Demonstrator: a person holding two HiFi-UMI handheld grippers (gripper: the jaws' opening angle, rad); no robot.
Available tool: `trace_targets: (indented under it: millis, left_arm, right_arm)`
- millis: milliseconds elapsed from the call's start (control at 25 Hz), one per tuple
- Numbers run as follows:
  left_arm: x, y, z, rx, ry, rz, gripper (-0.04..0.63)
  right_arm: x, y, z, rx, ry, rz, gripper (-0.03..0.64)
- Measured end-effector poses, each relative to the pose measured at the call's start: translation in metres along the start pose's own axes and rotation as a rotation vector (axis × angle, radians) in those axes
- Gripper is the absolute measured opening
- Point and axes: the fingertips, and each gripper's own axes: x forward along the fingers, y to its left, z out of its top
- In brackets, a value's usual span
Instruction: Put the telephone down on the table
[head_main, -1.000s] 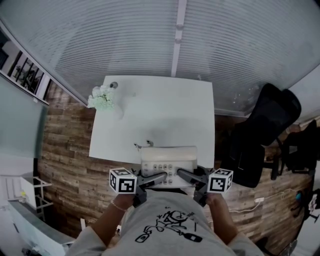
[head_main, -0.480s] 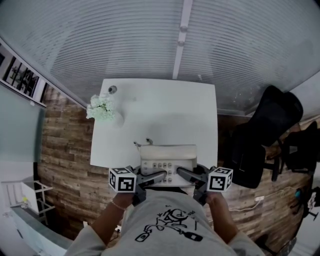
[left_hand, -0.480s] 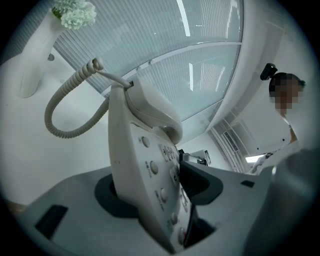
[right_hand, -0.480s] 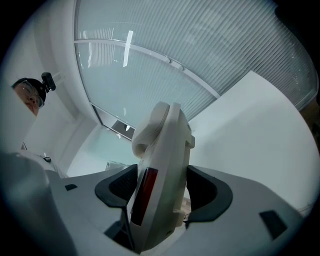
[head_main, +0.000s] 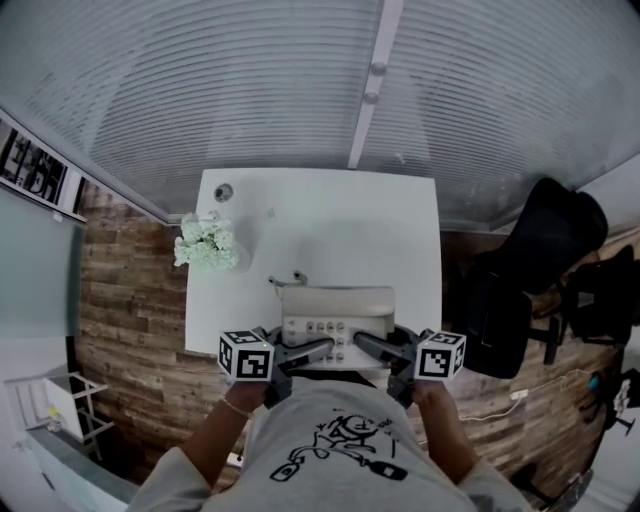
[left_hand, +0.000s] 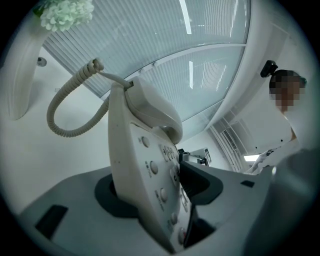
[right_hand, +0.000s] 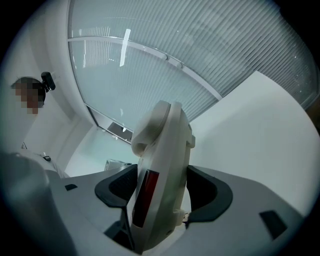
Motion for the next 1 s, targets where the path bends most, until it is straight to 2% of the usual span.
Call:
trace_targets:
  millis: [440,1000]
  left_arm:
    - [-0.006,0.022,0.035,0.013,0.039,-0.015,0.250]
    - [0.013,0.010,0.040,0.017,0.017,-0.006,0.252]
  right_arm:
    - [0.029,-0.005,0.026,0.013,-0.029,-0.017,0.308]
    - [0.012,-0.007,0.040,0.001,-0.006,-0.011,0.308]
